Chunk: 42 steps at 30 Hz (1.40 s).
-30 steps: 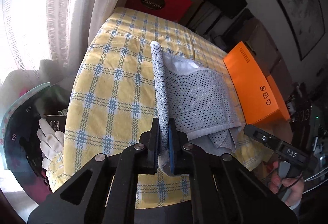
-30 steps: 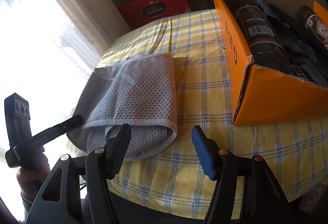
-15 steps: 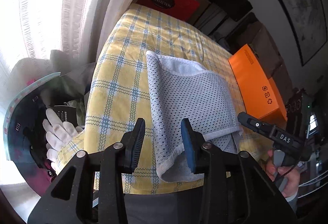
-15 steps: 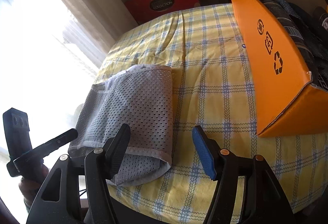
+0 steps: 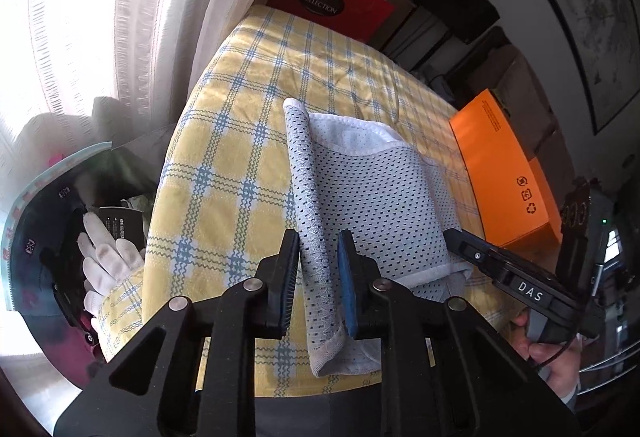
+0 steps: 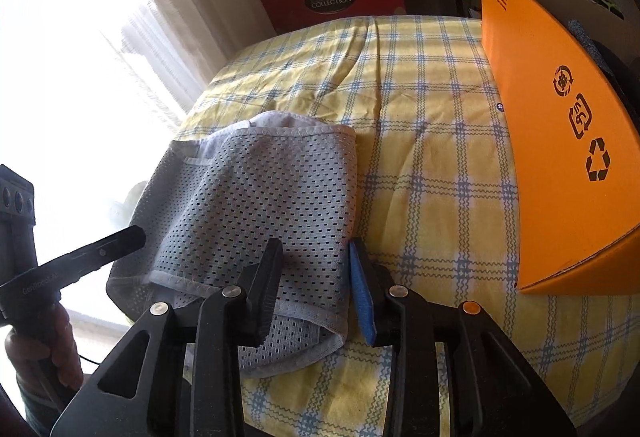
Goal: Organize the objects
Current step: 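Lift the white mesh bag with the left tool and carry it toward the box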
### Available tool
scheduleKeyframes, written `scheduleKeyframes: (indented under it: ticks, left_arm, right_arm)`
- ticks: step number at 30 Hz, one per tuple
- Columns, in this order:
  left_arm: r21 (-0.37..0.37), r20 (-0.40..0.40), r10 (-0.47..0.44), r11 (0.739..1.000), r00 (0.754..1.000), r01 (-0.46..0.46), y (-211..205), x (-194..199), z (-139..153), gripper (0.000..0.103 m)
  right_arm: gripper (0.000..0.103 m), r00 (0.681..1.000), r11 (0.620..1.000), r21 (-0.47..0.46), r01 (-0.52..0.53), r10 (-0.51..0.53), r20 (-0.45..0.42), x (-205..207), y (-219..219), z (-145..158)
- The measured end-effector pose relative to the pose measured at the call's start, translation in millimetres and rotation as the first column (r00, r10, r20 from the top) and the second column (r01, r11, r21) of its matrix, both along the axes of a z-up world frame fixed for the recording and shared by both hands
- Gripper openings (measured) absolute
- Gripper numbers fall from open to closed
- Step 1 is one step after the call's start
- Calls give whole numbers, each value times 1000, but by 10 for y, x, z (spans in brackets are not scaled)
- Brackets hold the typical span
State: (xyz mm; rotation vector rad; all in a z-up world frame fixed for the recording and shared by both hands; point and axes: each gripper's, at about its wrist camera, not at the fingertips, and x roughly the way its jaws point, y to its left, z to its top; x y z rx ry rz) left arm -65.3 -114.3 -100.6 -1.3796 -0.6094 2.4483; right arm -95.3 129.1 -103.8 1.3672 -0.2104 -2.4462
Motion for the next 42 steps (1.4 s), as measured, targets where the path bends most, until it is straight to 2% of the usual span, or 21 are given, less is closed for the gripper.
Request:
scheduleKeyframes:
  ticks: [2, 6, 13, 22, 30, 42]
  left_arm:
    - [-1, -6, 0, 1000, 1000, 0, -4, 15, 15, 13]
    - [-3, -21, 1, 1000, 1000, -1, 11, 60, 54, 11]
    - [18, -53, 5, 1000, 999, -4, -4, 110, 189, 10]
    - [41, -135, -25, 999, 991, 31, 137, 159, 583, 10]
    - [52, -184, -89, 994, 979, 100, 515, 83, 852, 10]
    - [74, -218, -204, 972, 954, 225, 1265, -30, 1076, 10]
  right_arm:
    - [12, 1000, 1000, -3, 4, -5, -18, 16, 20, 21]
    - [8, 1000, 998, -58, 6, -8, -30, 49, 78, 65]
    - [6, 997, 995, -101, -1, -7, -77, 123, 90, 290]
    - [6, 988, 992, -126, 6, -26, -155, 215, 190, 681]
    - [6, 977, 990, -130, 49, -75, -199, 304, 467, 936]
    - [6, 949, 977, -129, 171, -199, -244, 479, 1125, 1190]
